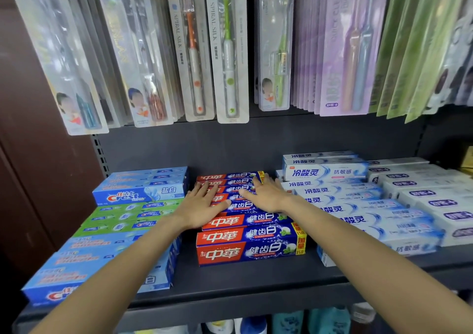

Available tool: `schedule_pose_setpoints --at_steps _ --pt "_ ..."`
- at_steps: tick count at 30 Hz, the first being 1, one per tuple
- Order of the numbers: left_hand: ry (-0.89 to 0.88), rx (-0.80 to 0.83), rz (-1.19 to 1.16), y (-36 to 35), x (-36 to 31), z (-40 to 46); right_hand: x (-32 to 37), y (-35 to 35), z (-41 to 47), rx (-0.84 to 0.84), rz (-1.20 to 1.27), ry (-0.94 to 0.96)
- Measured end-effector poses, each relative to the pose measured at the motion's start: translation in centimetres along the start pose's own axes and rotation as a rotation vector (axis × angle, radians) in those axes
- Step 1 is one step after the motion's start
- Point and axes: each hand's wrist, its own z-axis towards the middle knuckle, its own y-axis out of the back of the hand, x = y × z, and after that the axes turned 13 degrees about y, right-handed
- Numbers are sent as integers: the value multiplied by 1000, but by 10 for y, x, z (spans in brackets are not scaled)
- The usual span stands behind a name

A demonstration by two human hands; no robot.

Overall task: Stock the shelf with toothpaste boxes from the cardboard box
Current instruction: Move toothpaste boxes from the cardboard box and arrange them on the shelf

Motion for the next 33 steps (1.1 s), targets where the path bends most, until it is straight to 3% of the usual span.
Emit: schedule_pose_setpoints --at_steps 3,6,9,15,22,33 --pt "-42 -134 70 8 0 -11 -6 16 -23 -113 -43 95" --pt "-142 -284 -32 21 4 -36 -25 30 -74 -244 -69 165" --pt "-199 -200 -144 15 12 -70 -38 24 -126 -264 -49 144" --pt "-142 36 -71 1 7 -81 -4 -4 -135 -122 -42 144" --pt "-133 25 156 -9 -2 -73 26 -25 -125 -95 -106 50" --pt "-184 5 84 -11 14 -63 24 -29 -104 -162 120 129"
